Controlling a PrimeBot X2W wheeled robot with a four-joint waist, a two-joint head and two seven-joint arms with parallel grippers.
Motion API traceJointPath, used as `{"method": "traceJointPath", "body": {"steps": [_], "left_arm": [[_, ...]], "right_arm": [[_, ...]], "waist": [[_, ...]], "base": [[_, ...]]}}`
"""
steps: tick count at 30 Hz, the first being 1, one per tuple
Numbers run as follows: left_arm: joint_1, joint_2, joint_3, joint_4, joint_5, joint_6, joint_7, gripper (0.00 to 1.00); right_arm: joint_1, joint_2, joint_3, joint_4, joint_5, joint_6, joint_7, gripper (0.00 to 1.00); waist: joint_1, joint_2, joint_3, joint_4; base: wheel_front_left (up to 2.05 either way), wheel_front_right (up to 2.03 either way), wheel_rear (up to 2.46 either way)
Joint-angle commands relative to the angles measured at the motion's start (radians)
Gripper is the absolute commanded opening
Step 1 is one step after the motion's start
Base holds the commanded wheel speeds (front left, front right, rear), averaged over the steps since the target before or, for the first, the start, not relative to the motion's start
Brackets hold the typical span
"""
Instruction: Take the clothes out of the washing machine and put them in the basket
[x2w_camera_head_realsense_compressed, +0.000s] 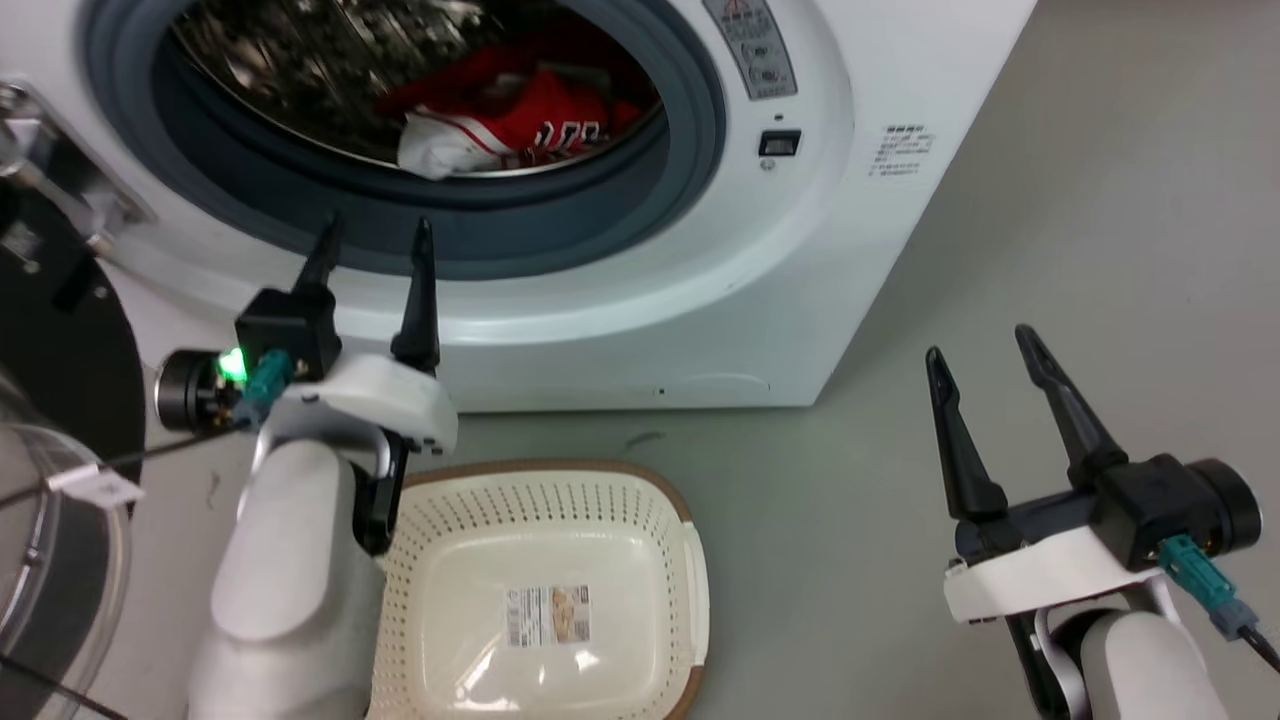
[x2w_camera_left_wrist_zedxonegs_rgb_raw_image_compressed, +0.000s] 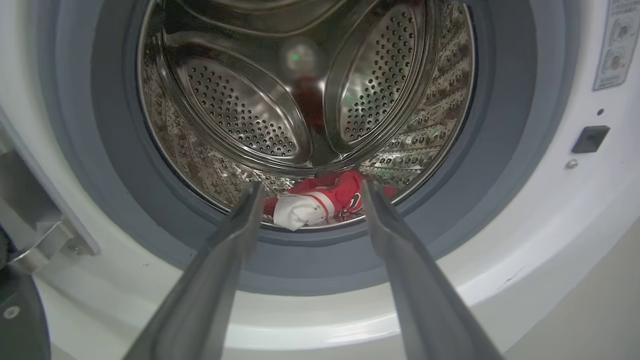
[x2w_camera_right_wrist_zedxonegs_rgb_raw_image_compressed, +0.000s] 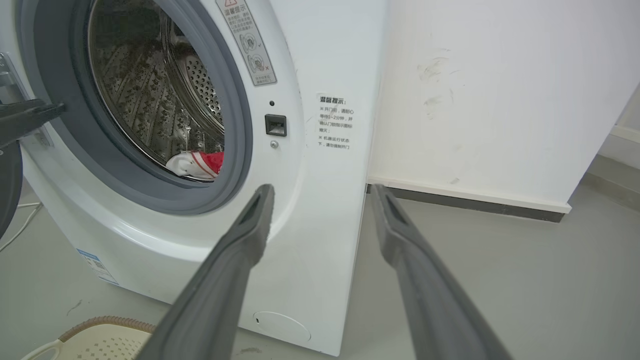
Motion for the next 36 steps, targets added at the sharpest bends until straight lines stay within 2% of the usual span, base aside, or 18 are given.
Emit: {"method": "traceJointPath", "body": {"steps": [1,8,19,25,32,36], "left_arm": [[-0.037,0.008,0.001,0.017,0.007,-0.001,-0.003,1.0],[-0.221,0.03,-0.008,0.139,0.005,-0.015,-0.003,1.0],[-0.543,0.069,-0.044,0.441,-0.008,-0.042,0.012,1.0],[-0.715,0.109,-0.083,0.596,-0.005,-0.054,0.1,1.0],[-0.86,0.148,-0.132,0.724,-0.02,-0.058,0.256,1.0],[-0.905,0.168,-0.153,0.764,-0.052,-0.057,0.379,1.0]], "right_arm": [[-0.023,0.001,0.003,-0.013,-0.007,0.0,-0.007,1.0],[-0.064,0.001,0.021,-0.054,-0.01,0.0,-0.009,1.0],[-0.113,0.001,0.085,-0.049,-0.001,0.0,-0.007,1.0],[-0.131,0.001,0.118,-0.032,0.021,0.0,-0.018,1.0],[-0.154,0.001,0.166,-0.007,0.05,0.0,-0.034,1.0],[-0.163,0.002,0.185,0.01,0.064,0.0,-0.043,1.0]], "waist": [[-0.0002,0.0,0.071,-0.017],[-0.0002,0.0,0.177,-0.014],[-0.0002,0.0,0.279,-0.041],[-0.0002,0.0,0.33,-0.084],[-0.0002,0.0,0.384,-0.137],[-0.0002,0.0,0.399,-0.158]], "base": [[0.0,0.0,0.0],[0.0,0.0,0.0],[0.0,0.0,0.0],[0.0,0.0,0.0],[0.0,0.0,0.0],[0.0,0.0,0.0]]}}
